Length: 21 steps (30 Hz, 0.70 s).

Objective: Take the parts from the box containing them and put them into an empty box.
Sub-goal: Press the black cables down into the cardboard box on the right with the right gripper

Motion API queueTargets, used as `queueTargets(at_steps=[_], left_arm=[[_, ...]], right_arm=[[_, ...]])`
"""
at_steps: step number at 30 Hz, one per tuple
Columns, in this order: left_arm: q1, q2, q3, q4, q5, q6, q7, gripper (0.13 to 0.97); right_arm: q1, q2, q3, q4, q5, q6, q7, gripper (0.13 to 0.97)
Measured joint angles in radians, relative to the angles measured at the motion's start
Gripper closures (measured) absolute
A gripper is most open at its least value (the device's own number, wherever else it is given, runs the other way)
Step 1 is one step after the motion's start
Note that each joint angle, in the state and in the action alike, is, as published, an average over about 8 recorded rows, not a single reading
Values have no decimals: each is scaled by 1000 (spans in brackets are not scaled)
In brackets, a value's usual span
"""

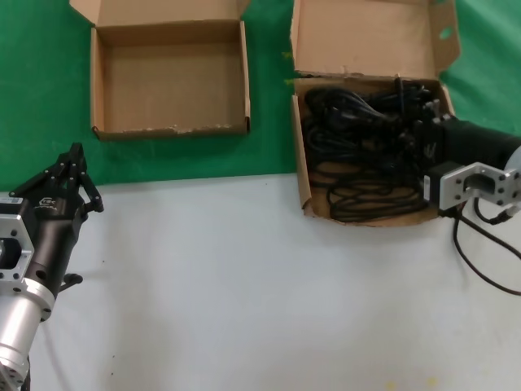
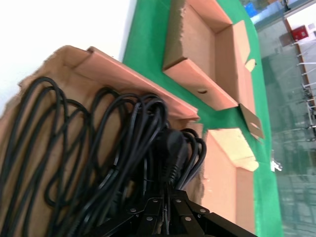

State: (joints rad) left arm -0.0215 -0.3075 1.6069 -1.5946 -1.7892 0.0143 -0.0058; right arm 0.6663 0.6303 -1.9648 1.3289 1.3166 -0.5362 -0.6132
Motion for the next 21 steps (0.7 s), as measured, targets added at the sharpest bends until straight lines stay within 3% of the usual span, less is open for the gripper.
queueTargets(at_steps=[21], left_arm=[[0,0,0,0,0,0,0,952]], right_arm=[[-10,34,61,271,-111,0,186,944]])
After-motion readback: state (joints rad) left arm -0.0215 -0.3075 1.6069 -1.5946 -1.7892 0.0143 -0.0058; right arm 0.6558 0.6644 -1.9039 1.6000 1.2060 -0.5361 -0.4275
